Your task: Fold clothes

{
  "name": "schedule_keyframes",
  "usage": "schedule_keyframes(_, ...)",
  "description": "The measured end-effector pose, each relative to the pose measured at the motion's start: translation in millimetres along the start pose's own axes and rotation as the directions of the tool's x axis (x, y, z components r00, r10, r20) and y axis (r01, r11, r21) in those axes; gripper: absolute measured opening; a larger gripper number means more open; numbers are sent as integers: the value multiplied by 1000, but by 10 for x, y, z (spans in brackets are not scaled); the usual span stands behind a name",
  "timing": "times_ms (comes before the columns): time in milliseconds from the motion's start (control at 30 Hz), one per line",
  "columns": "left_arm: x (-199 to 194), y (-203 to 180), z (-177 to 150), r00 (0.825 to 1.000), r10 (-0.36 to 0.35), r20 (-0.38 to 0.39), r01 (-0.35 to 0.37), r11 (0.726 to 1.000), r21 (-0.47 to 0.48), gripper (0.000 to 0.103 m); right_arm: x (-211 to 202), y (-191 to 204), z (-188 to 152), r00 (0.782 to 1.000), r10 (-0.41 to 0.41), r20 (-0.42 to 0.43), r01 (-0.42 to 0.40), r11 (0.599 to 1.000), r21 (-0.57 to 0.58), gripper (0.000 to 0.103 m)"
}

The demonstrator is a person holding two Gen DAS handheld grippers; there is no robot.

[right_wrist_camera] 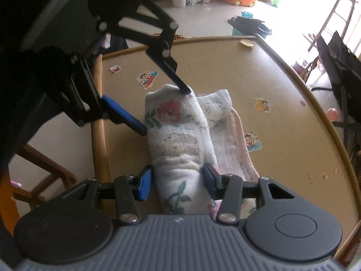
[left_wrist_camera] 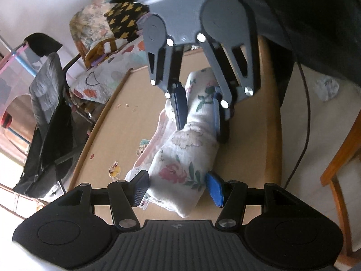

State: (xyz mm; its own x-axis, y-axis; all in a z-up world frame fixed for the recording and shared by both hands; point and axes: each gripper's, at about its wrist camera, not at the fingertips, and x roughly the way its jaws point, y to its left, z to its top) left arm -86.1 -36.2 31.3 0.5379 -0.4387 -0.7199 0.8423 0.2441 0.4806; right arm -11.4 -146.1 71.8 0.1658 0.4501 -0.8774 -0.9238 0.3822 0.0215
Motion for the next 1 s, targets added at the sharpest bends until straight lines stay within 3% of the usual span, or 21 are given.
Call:
schedule_keyframes(233, 111, 18, -6, 999, -38, -31, 38, 999, 24, 54, -12, -120, 9, 998, 56, 3, -56, 997, 50, 49)
schedule_keyframes(400, 128, 66, -15, 998, -59, -30, 60, 998, 8, 54, -15, -185, -21, 996, 83, 23, -84, 993, 88, 49)
schedule_keyframes(533, 170, 156, -12, 994, -104, -43, 102, 994, -41, 47, -43, -191, -43, 996, 78, 44, -82, 992, 96, 49)
schedule_keyframes(633, 200, 225, -21, 987, -146, -60, 141, 987, -81, 46, -97, -89, -62, 998, 20, 58, -24, 998, 63, 49)
schedule_keyframes(767, 228, 269, -53, 979, -186, -78, 178, 979, -94, 46, -287, 206, -126, 986, -138, 91, 141, 990, -30, 50)
schedule_keyframes(933, 281, 355, -81, 971, -224, -86, 215, 972, -97, 46, -399, 496, -296, 952, -303, 49, 307, 931, -200, 54)
schedule_keyframes(1000, 292, 394, -74, 968, -235, -90, 226, 969, -104, 46, -393, 551, -340, 942, -331, 51, 333, 907, -256, 54)
